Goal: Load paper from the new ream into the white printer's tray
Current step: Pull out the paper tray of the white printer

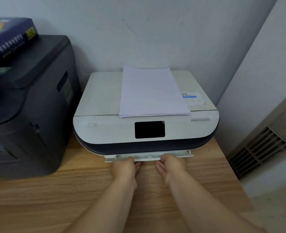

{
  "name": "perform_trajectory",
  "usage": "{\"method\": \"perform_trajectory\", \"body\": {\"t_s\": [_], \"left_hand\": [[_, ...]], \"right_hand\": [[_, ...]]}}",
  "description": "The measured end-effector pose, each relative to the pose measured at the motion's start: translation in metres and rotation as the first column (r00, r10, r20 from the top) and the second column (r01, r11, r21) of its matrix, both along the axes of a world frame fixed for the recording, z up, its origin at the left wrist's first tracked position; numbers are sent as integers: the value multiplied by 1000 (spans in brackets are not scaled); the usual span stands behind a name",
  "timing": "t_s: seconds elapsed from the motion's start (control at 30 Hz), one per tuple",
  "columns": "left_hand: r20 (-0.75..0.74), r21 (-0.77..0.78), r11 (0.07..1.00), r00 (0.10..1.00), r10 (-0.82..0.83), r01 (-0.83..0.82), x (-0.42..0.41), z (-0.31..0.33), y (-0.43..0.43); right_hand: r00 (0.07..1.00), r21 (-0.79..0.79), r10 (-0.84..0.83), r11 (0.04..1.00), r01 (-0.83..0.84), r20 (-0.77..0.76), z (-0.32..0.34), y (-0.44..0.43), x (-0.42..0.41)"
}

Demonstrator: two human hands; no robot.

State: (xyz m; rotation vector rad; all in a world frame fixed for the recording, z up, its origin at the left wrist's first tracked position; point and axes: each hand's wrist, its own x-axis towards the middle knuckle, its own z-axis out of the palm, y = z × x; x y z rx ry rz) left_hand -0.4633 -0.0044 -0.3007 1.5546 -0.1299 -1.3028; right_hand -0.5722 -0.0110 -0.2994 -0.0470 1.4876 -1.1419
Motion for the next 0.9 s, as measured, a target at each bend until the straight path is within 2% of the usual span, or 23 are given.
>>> {"method": "perform_trajectory", "body": {"t_s": [0.13,0.27,0.3,0.37,0.43,0.5,0.57,0.6,0.77,0.9], "left_hand": [[190,50,997,979,-73,65,4,-2,4],[381,98,995,924,-36,-1,16,-8,0],[475,134,990,875,-96,36,21,-10,0],[659,267,956,699,-276,125,33,-12,4],[742,343,928,565,-361,144,46,-10,10],[805,337,928,462,-371,158,55,-11,14],[860,298,927,356,-365,230,60,-17,16],[871,292,913,315,-377,284,61,-21,17],[874,329,864,222,-431,383,68,-36,20],[873,263,879,290,-393,398,70,-34,21]], "right_hand": [[997,17,65,998,-65,-36,3,0,-3],[995,11,-12,1000,13,-99,1,-2,-17],[991,14,-36,999,38,-128,1,-2,-22],[957,44,-33,998,48,-288,-1,-3,-32],[837,91,51,996,-1,-545,-1,-2,-43],[631,144,188,982,-122,-752,0,-1,-53],[428,225,314,943,-246,-848,-1,2,-59],[367,242,337,929,-281,-867,-2,3,-61],[242,184,286,910,-371,-927,-8,14,-65],[228,146,254,903,-405,-940,-9,19,-68]]}}
